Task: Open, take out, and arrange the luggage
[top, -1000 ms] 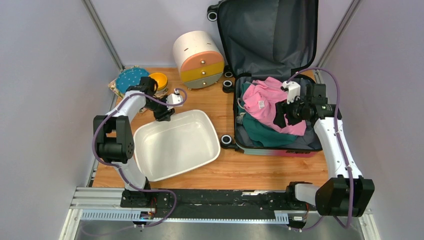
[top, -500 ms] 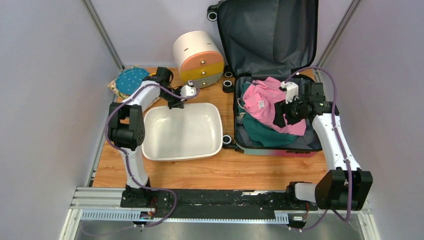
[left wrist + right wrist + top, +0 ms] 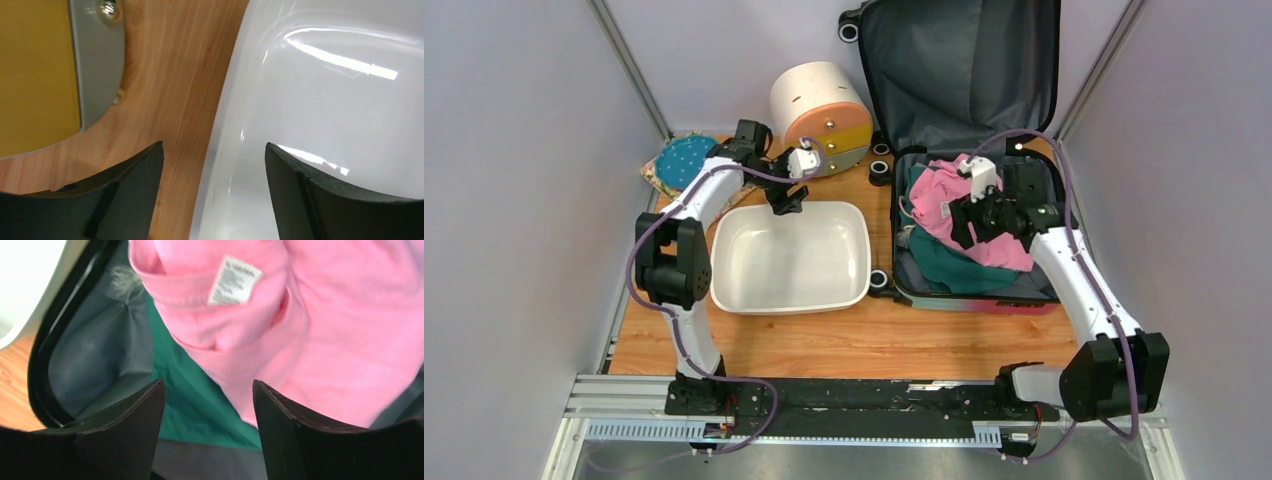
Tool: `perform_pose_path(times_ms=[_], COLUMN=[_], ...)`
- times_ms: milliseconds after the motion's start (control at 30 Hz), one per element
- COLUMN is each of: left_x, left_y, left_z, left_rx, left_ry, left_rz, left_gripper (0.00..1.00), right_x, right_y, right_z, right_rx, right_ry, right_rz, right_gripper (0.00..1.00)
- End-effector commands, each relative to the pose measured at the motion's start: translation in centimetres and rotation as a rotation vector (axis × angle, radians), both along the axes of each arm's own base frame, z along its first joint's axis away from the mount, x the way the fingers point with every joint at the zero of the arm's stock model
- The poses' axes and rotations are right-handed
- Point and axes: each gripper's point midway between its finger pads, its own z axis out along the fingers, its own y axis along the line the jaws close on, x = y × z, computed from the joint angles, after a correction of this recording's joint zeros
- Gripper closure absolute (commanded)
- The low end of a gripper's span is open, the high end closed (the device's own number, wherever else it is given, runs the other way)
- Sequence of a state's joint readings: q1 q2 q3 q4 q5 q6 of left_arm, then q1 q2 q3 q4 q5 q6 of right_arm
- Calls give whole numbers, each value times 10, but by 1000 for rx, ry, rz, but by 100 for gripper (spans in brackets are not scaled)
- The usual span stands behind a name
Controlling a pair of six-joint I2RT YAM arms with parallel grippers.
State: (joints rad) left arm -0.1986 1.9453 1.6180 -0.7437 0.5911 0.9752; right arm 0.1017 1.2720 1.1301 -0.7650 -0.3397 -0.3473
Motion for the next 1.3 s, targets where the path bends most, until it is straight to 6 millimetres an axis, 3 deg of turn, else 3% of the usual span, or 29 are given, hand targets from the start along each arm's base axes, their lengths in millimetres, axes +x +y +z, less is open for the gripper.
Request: perform_pose_path(times_ms=[0, 133, 233, 267, 333, 367, 533, 667, 933, 1267], left_x=[-18, -35, -51, -60, -51, -62, -69, -75, -45, -33], left_y=[-22, -36, -48, -55, -62, -73, -112, -146, -212, -259], left_z=[77, 92, 95, 92, 93, 87, 95, 94, 133, 126], left_rx=[-216, -323, -378, -400, -423, -442, -543, -643, -892, -987], left_ry=[-30, 3, 43, 83, 57, 111, 99, 263, 441, 626], left_rz=[75, 95, 93, 114, 191, 220, 320, 485, 664, 716], left_gripper=[18, 18, 17, 17, 17, 17, 16, 16, 15, 14], right_x=[39, 55, 67, 73, 74, 75, 67, 56, 47, 40], right_y=[16, 42, 43, 41, 39, 37, 36, 44, 37, 46], right_z=[5, -3, -14, -9, -15, -13, 11, 28, 38, 40], right_rx=[-62, -131, -223, -243, -265, -273, -227, -109, 68, 167], right_ry=[-121, -143, -136, -145, -116, -120, -166, -171, -138, -124], right_rz=[-34, 2, -23, -46, -57, -60, -39, 20, 36, 77], right_gripper=[30, 27, 27, 29, 40, 45, 73, 100, 100, 100])
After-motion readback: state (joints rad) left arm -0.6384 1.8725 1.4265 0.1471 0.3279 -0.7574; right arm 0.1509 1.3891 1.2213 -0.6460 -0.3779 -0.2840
